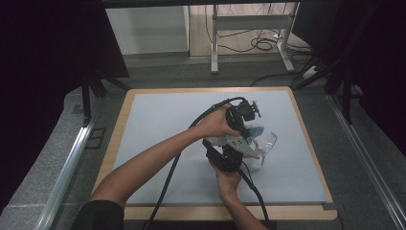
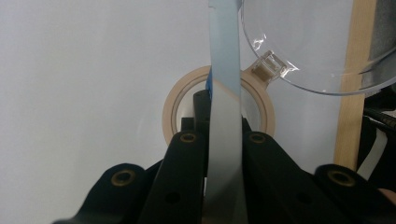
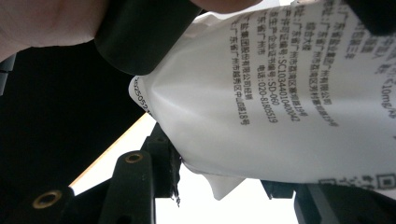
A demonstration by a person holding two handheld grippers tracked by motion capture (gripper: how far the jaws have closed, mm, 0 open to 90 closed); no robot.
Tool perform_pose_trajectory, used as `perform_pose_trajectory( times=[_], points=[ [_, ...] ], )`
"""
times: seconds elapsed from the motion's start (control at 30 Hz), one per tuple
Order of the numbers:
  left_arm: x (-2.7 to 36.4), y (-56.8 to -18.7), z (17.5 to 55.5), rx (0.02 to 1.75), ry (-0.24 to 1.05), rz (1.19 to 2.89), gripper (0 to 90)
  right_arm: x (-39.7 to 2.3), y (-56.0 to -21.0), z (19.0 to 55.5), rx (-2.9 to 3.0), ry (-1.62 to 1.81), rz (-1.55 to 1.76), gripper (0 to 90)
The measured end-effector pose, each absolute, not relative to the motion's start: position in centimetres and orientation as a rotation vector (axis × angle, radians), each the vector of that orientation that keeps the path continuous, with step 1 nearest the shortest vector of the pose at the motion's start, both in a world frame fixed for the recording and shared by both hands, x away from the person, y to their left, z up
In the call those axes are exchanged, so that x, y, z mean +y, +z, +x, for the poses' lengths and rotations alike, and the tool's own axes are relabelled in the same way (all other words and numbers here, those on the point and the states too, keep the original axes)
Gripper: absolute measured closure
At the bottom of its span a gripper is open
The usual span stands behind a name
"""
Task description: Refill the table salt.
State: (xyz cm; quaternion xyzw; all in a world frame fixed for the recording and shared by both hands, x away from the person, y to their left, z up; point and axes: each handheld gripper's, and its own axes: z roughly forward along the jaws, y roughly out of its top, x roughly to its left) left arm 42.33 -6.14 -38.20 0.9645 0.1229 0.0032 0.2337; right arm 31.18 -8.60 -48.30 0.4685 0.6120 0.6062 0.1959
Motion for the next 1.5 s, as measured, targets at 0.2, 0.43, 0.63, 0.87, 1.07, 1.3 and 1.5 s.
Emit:
perform_pose_trajectory(
  times=[0.2,0.43,0.63,0.87,1.07,1.3,1.5],
  points=[
    [-6.18,-38.11,42.40,0.328,0.012,2.651,90.0,-8.63,-48.24,31.21,1.716,1.699,1.315,55.8],
    [-6.28,-37.87,42.34,0.330,0.012,2.655,90.0,-8.67,-48.00,31.17,1.705,1.706,1.321,55.9],
    [-6.28,-38.03,42.40,0.329,0.008,2.663,90.0,-8.59,-48.07,31.19,1.703,1.713,1.336,55.9],
    [-6.11,-38.18,42.45,0.334,0.006,2.655,90.0,-8.53,-48.19,31.25,1.712,1.704,1.329,56.0],
    [-5.95,-38.42,42.51,0.340,0.000,2.647,90.0,-8.49,-48.34,31.28,1.722,1.695,1.329,55.9],
    [-5.72,-38.63,42.60,0.341,-0.004,2.643,89.9,-8.42,-48.52,31.34,1.737,1.690,1.325,55.8],
    [-5.51,-38.84,42.49,0.357,-0.011,2.619,89.9,-8.39,-48.72,31.28,1.751,1.678,1.313,55.6]
  ],
)
